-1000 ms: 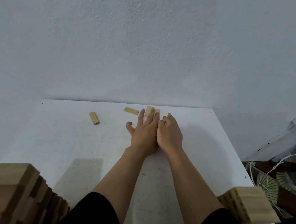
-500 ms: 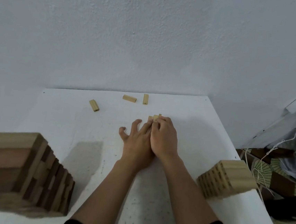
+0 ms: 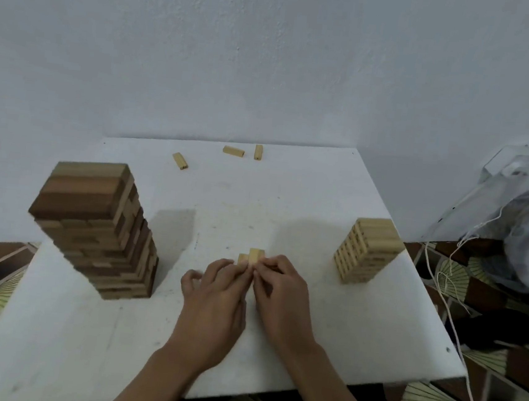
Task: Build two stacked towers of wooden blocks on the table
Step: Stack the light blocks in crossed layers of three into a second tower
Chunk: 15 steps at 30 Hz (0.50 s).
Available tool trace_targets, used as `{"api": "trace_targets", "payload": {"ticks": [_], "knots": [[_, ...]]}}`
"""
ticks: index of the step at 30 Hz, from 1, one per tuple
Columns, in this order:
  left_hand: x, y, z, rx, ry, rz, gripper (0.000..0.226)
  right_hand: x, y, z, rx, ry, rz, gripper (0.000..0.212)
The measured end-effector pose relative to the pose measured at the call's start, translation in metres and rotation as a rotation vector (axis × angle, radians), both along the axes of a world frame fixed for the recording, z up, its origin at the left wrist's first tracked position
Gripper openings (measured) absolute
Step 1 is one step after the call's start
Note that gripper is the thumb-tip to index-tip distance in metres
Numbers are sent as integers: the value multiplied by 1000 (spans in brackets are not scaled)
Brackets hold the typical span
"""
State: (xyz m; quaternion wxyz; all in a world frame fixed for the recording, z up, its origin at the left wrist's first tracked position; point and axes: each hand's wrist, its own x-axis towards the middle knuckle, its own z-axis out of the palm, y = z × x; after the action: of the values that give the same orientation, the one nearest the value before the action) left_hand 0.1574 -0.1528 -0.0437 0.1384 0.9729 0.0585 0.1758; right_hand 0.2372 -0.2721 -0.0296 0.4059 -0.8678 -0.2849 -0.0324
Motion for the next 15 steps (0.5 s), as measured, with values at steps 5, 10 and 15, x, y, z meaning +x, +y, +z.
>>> {"api": "trace_targets", "payload": {"ticks": [5, 10, 15], "knots": [[-29, -2, 5, -81, -21, -81, 38, -33, -20, 4, 84, 23, 25, 19], [-32, 6, 7, -245, -17, -118, 30, -28, -25, 13, 107, 121, 33, 16], [-26, 19, 10, -423, 45, -135, 28, -16, -35, 19, 36, 174, 99, 38]]}}
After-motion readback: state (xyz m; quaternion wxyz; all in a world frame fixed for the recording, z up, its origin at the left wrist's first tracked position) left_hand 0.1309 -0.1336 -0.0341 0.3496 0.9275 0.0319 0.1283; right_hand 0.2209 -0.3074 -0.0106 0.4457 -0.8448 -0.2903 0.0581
